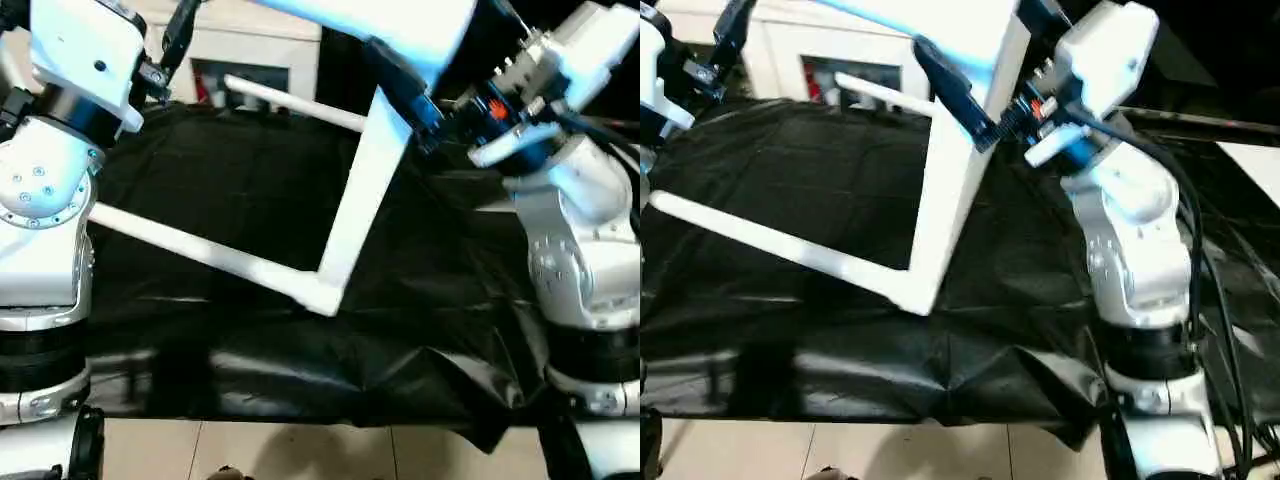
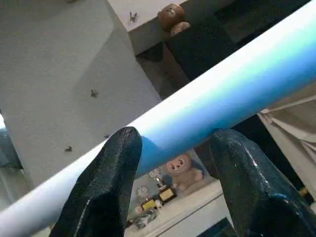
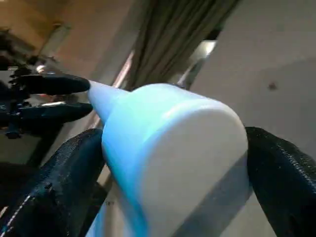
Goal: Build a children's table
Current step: Flip table
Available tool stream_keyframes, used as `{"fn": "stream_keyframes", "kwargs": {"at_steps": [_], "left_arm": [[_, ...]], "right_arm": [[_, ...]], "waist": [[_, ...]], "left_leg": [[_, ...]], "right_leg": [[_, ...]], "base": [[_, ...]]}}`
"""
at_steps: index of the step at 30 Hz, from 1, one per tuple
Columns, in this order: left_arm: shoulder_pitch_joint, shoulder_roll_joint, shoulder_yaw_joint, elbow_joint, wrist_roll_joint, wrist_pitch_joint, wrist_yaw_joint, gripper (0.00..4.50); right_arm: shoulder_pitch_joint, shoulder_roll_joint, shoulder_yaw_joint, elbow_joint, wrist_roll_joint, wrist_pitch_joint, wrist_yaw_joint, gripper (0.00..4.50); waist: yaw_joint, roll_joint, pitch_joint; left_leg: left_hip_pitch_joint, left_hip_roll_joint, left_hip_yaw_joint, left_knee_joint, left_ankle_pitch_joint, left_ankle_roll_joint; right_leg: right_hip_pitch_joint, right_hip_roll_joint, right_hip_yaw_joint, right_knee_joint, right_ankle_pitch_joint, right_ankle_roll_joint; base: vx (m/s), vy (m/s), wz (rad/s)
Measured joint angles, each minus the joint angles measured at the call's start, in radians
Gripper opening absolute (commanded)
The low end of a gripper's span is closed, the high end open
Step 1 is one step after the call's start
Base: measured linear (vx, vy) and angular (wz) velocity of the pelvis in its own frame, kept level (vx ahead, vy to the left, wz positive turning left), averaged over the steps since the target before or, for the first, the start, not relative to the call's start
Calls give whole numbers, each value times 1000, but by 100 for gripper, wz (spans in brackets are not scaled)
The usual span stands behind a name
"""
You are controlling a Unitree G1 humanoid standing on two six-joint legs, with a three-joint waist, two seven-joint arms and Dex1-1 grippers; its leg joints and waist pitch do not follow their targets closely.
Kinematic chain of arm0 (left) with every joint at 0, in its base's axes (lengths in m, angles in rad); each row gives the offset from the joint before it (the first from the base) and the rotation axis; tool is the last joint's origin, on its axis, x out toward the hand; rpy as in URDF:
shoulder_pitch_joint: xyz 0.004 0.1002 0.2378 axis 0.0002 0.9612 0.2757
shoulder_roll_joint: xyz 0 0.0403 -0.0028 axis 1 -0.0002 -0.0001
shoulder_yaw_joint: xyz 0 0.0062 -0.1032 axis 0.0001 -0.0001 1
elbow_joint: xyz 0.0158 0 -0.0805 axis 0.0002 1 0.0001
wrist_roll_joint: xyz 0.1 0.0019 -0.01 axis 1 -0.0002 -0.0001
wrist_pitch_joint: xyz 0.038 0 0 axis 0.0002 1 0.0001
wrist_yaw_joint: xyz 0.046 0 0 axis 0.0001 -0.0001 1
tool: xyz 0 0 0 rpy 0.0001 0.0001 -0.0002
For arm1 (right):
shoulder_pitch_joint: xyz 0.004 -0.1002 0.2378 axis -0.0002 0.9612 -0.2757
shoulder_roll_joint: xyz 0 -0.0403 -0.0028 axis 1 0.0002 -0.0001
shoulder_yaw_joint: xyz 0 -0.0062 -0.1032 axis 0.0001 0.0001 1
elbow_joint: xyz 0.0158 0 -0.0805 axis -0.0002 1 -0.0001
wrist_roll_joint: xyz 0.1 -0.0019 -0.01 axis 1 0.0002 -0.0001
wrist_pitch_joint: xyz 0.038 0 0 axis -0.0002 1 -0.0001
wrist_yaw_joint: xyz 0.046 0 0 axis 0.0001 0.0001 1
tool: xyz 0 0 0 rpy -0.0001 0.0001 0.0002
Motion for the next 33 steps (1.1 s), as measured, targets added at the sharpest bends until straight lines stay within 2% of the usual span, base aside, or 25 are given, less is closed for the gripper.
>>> {"fn": "stream_keyframes", "kwargs": {"at_steps": [4, 7, 11, 14, 18, 21, 24, 29, 33], "left_arm": [[20, 1, -1, -5, 0, 2, -1, 267], [22, 1, -2, -5, -2, 9, -1, 267], [29, -3, -3, -8, -17, 9, -7, 267], [46, -12, -2, -9, -48, 10, -9, 267], [62, -19, -1, -9, -55, 17, -8, 267], [61, -19, 6, -4, -56, 18, -5, 267], [73, -18, 24, -1, -60, 17, 1, 267], [111, -30, 43, 6, -95, 15, 3, 267], [175, -80, 50, 6, -176, 15, -23, 267]], "right_arm": [[-49, 2, 6, 48, 2, -42, 46, 450], [-69, 28, 3, 49, 35, -66, 58, 450], [-102, 49, -10, 41, 103, -38, 75, 450], [-91, 42, 2, -8, 139, 6, 119, 450], [-19, 37, 40, -88, 150, 29, 130, 450], [46, 37, 71, -140, 126, 21, 111, 450], [145, 56, 88, -198, 88, 18, 55, 450], [234, 110, 80, -245, 50, 10, -42, 450], [343, 124, 78, -299, 32, 1, -82, 450]], "waist": [[5, -3, 2], [6, -5, 2], [10, -7, 3], [14, -7, 3], [16, -8, 3], [14, -8, 3], [14, -6, 4], [15, -3, 4], [15, -1, 4]], "left_leg": [[0, 0, 0, 0, 0, 0], [0, 0, 0, 0, 0, 0], [0, 0, 0, 0, 0, 0], [0, 0, 0, -1, 0, 0], [1, 0, 0, -1, 0, 0], [1, 0, 0, -1, 1, -2], [2, 0, 0, -2, 1, -2], [2, 0, -1, -2, 1, -2], [1, -1, -1, -4, 1, -2]], "right_leg": [[-1, 0, 0, 0, 0, 0], [-1, 0, 0, 0, -1, 2], [-1, 0, 0, 0, -1, 2], [-1, 0, 0, 0, -1, 2], [-1, 0, 0, 0, -1, 2], [-1, 0, 0, 0, -2, 4], [0, 0, 0, 0, -2, 5], [0, 0, 0, 0, -2, 5], [0, 0, 1, -3, -2, 5]], "base": [[0, 0, 0], [0, 0, 0], [0, 0, 0], [0, 0, 0], [0, 0, 0], [0, 0, 0], [0, 0, 0], [0, 0, 0], [0, 0, 0]]}}
